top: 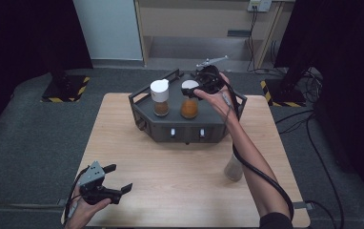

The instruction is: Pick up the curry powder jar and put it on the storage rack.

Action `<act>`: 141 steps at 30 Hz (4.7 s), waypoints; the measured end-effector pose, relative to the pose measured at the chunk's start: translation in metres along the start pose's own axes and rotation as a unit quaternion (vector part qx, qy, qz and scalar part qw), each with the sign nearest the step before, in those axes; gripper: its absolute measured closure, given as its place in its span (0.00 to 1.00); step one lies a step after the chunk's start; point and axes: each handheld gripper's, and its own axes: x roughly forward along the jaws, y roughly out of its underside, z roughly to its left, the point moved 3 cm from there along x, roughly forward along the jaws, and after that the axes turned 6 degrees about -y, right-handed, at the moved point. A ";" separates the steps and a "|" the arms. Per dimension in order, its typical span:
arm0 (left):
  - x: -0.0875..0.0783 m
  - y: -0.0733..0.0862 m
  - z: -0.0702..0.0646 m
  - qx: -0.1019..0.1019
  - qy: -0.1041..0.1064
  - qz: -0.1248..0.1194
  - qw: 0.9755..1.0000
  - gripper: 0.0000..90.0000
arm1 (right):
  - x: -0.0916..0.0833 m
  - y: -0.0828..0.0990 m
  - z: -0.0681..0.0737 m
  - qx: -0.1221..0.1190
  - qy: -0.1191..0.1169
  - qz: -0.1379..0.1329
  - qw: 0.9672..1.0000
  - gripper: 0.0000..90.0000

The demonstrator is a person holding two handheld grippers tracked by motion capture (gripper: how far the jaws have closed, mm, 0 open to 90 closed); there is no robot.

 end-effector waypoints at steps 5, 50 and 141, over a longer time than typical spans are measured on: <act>0.000 0.000 0.000 0.000 0.001 0.000 1.000 0.03 | -0.010 -0.003 0.002 -0.009 0.005 -0.003 1.000 0.08; 0.001 0.000 0.000 -0.002 0.000 0.001 1.000 0.03 | -0.119 0.021 0.035 -0.079 -0.046 -0.080 0.993 0.06; -0.001 0.000 -0.001 -0.004 -0.003 -0.002 1.000 0.03 | -0.199 0.293 0.097 0.024 0.022 -0.067 0.997 0.05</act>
